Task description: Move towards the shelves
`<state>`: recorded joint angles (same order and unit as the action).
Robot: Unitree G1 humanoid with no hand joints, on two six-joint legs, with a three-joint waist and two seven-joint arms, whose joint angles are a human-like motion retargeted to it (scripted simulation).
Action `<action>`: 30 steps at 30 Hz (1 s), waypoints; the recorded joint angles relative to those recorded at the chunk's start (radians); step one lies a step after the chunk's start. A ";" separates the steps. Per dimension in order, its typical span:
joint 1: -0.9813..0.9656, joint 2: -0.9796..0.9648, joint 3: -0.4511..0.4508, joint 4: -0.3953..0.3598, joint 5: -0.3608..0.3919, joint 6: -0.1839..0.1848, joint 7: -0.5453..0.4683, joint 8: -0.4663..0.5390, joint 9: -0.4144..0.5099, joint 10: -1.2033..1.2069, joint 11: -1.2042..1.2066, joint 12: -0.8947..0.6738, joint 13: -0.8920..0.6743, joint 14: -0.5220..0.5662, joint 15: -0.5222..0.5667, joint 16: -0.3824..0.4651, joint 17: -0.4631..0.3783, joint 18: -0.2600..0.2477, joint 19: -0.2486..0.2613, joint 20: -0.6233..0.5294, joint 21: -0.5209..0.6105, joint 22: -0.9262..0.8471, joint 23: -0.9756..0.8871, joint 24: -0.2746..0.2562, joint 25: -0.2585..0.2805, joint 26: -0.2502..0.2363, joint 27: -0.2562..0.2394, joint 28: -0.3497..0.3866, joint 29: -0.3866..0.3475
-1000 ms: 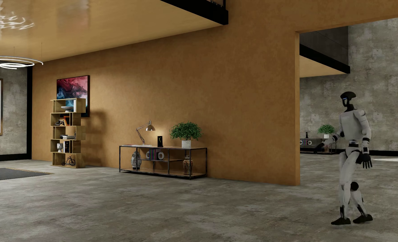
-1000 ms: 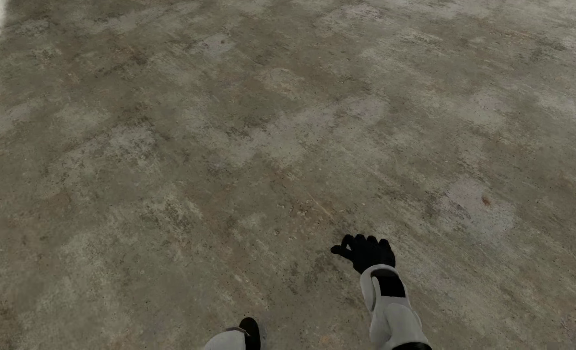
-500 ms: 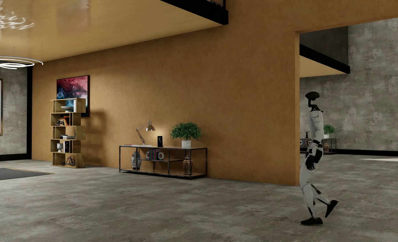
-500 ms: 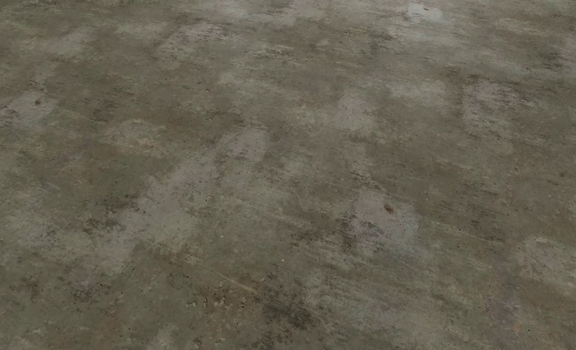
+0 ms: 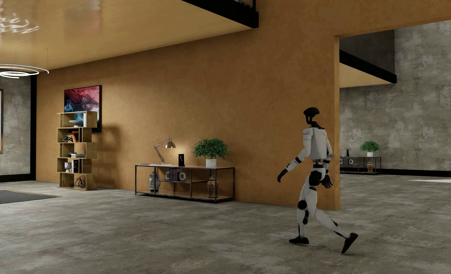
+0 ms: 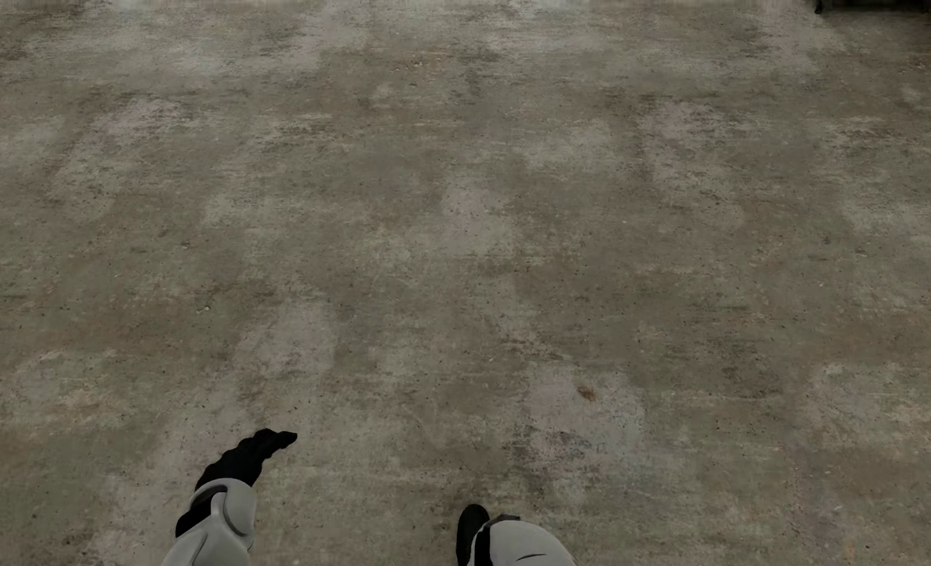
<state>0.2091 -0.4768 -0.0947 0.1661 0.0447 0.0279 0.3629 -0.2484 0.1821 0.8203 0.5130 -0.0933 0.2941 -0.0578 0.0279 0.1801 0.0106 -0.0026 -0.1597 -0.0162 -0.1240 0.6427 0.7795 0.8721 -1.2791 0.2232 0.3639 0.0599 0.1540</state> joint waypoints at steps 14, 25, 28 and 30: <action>-0.728 0.723 0.143 -0.099 0.128 0.051 -0.342 0.127 0.016 -0.678 -0.253 0.383 -0.528 0.025 -0.386 -0.130 -0.112 -0.046 0.083 0.121 0.340 0.138 -0.253 0.027 0.126 0.055 -0.177 -0.170 -0.159; -0.473 0.292 0.120 -0.153 -0.169 -0.097 -0.097 0.169 -0.002 -0.225 0.857 0.345 -0.152 -0.185 0.001 -0.182 -0.168 0.097 0.195 0.213 0.392 0.195 0.162 0.073 -0.083 0.143 -0.068 -0.125 0.183; -0.292 0.052 0.055 -0.180 -0.208 -0.107 -0.110 0.179 -0.015 -0.331 0.751 0.216 -0.001 -0.250 -0.006 -0.123 -0.154 0.070 0.155 0.118 0.254 0.189 0.031 0.145 -0.079 0.016 -0.124 -0.123 0.144; -0.189 -0.046 0.020 -0.190 -0.203 -0.105 -0.107 0.165 -0.019 -0.380 0.467 0.125 0.060 -0.305 -0.009 -0.096 -0.081 0.049 0.143 0.099 0.083 0.136 -0.047 0.093 0.054 -0.039 -0.094 -0.101 0.058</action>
<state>0.0203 -0.5231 -0.0745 -0.0240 -0.1579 -0.0769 0.2556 -0.0831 0.1630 0.4405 0.9798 0.0315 0.3537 -0.3631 0.0192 0.0842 -0.0708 0.0465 -0.0171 0.0824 -0.0414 0.7791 0.7330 0.9651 -1.2255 0.1844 0.2700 -0.0415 0.2120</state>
